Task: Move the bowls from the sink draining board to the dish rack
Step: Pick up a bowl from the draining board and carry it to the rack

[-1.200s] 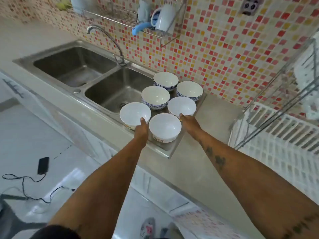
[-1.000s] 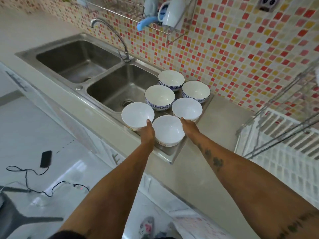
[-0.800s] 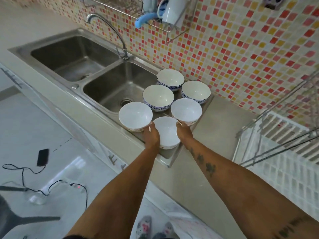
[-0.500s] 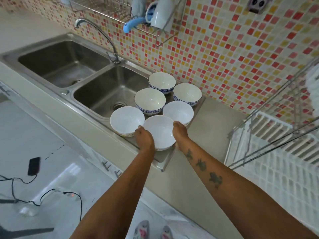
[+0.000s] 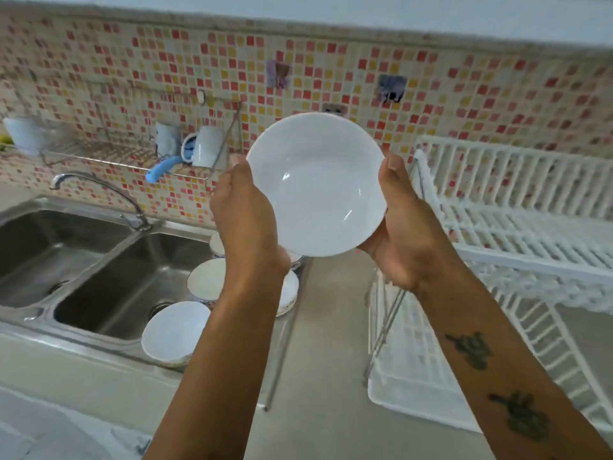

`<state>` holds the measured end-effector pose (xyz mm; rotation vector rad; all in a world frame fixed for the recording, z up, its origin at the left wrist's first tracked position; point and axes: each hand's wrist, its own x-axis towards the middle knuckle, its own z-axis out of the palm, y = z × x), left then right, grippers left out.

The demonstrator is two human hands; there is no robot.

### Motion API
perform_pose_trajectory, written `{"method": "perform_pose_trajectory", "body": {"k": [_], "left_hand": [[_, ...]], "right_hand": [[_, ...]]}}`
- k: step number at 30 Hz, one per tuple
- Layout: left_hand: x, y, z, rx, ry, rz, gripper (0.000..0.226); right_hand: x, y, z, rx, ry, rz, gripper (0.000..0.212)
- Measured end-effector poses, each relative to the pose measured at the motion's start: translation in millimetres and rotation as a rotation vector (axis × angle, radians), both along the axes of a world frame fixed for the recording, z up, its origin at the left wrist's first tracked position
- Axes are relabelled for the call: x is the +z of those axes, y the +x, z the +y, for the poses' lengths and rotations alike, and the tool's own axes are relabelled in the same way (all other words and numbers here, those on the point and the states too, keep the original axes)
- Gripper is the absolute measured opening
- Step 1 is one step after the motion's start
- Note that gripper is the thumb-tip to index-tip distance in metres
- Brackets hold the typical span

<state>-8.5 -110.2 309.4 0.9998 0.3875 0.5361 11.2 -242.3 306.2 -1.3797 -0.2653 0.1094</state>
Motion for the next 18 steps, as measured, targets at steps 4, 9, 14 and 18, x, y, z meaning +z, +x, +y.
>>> {"method": "perform_pose_trajectory", "body": {"k": [4,9,14,18], "left_hand": [[33,1,-52,-0.18,0.007,-0.152,0.022],[49,16,-132,-0.523,0.122,-0.247,0.028],[46,34,-177,-0.774,0.262,-0.219,0.029],[20,43,-187,-0.788,0.608,-0.256,0.031]], "right_hand": [[34,-17,-67,-0.108,0.086,-0.071,0.036],[59,-39,-164,-0.176,0.212,-0.085,0.061],[63,-40,-249,-0.513,0.116,-0.212,0.043],[49,-17,-291,-0.835,-0.383,-0.333,0.032]]}}
